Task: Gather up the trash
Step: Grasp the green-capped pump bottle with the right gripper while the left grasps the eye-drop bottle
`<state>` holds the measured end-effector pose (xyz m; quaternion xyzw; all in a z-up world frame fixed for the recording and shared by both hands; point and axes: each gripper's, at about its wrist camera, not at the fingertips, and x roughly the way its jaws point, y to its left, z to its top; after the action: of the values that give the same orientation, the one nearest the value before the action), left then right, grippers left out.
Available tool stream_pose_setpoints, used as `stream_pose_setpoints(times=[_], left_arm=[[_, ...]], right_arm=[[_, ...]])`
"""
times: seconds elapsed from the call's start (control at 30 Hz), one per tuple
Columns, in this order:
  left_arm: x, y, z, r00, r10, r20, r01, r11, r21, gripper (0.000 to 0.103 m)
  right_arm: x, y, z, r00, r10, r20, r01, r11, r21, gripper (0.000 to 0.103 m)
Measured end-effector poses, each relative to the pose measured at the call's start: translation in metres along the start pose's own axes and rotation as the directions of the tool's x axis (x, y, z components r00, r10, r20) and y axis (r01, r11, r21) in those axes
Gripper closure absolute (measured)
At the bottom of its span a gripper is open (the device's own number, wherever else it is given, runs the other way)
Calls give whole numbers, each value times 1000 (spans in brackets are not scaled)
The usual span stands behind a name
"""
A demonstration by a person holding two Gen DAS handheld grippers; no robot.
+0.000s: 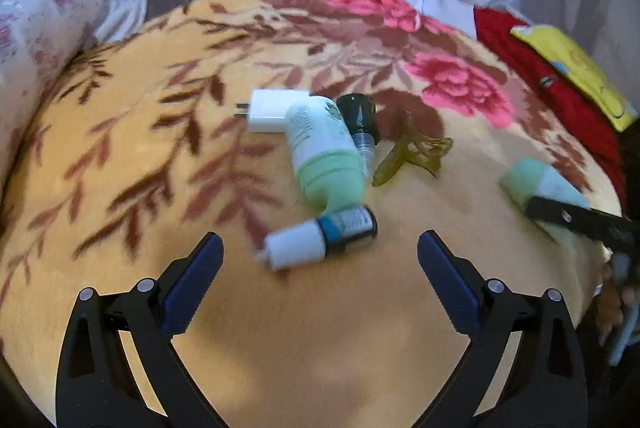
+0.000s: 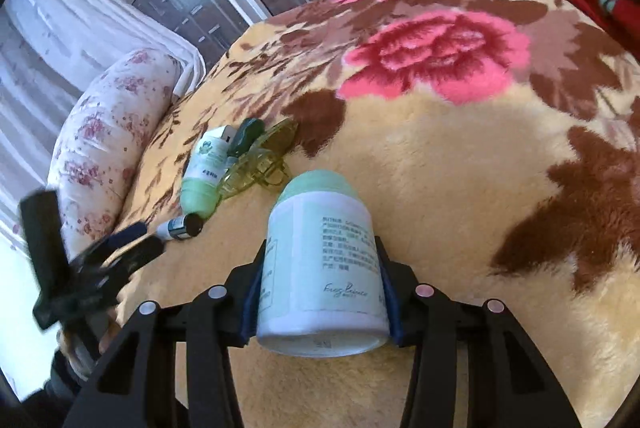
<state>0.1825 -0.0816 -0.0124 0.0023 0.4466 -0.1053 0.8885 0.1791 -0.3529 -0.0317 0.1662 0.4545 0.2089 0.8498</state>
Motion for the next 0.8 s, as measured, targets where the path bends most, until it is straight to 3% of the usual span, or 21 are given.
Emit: stream_pose_setpoints(times=[0.07,0.13,0.23,0.3,0.4,0.53,0.57,0.7,0.73,0.77,0.8], left_arm=[[12,-4,6,999,13,-42,-11,999,48,8],[12,-7,8,999,17,-31,-13,992,127,8],[14,-12,13,999,-10,-42,22,952,304,8],[22,-11,16,992,-61,-113,100,920,379,8],[31,-12,13,977,-95,-193,169,892,419,8],[26,-11,8,969,-152,-196,221,886,407,11],[21,-11,5,969,-171,-180,231,887,400,26],[17,-22,-5,976,-157,-151,209,872,443,60],[18,-23,-4,973,-172,-157,224,872,435,74],[19,-23,-2,968,-189,-166,243,873,423,80],[20,-26,-1,968,-187,-165,241,875,420,80]], right_arm=[[3,-2,2,1000,8,0,-8,1000,5,56],[6,-7,2,1000,21,-1,-21,1000,10,56],[10,-6,-1,1000,17,3,-17,1000,-14,56],[10,-4,-3,1000,9,11,-8,999,-31,56],[9,-6,-3,1000,17,20,-16,1000,-16,56],[9,-6,-4,1000,14,27,-13,1000,-12,56],[9,-5,-5,1000,9,30,-9,1000,-12,56],[9,-4,-6,999,-1,37,2,1000,-10,56],[8,-4,-7,999,-3,40,3,1000,-8,56],[8,-3,-8,999,-5,42,6,1000,-8,56],[8,-3,-8,999,-8,44,9,1000,-10,56]])
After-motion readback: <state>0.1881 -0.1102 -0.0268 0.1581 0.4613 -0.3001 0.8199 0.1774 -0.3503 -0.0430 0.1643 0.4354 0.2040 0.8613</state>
